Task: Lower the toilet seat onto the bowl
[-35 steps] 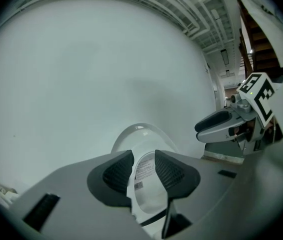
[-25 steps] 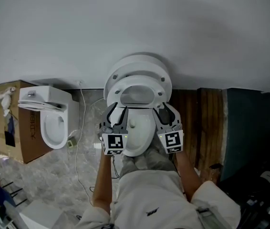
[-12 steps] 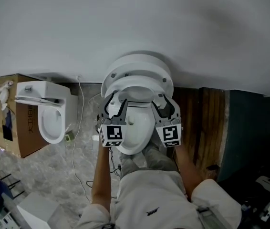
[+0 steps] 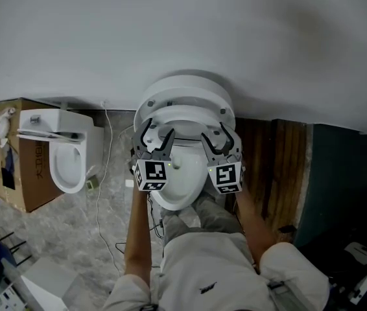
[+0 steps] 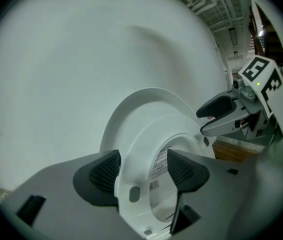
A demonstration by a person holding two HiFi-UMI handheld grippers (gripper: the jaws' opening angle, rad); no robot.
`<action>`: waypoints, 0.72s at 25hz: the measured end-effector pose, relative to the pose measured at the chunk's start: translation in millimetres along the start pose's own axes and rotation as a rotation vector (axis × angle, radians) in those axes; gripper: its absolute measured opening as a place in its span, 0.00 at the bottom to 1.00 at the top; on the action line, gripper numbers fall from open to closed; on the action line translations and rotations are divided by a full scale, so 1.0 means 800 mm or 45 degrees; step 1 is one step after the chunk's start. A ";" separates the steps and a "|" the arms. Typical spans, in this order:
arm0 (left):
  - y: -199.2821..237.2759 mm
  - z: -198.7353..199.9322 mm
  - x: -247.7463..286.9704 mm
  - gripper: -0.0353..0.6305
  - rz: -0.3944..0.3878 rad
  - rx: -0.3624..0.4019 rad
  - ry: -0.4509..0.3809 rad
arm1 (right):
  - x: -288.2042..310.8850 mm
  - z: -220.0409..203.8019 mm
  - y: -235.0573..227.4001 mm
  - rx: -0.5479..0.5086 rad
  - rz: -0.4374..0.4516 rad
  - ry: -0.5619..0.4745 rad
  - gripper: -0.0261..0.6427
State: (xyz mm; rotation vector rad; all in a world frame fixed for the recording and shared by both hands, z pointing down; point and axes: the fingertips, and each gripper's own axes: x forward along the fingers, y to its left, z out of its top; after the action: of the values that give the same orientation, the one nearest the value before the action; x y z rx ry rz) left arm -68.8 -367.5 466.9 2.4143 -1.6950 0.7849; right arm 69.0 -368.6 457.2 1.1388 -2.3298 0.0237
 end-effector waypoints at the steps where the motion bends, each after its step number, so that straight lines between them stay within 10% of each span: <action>1: 0.000 -0.001 0.004 0.53 -0.001 0.005 0.003 | 0.004 -0.001 -0.001 -0.011 0.001 0.001 0.40; 18: 0.002 -0.019 0.061 0.60 -0.011 0.111 0.080 | 0.054 -0.025 -0.015 -0.120 -0.051 0.088 0.50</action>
State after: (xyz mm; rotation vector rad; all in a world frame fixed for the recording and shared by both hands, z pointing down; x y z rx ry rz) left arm -63.5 -404.4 501.5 2.4232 -1.6599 0.9413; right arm 65.2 -403.0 492.3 1.1199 -2.2234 -0.0598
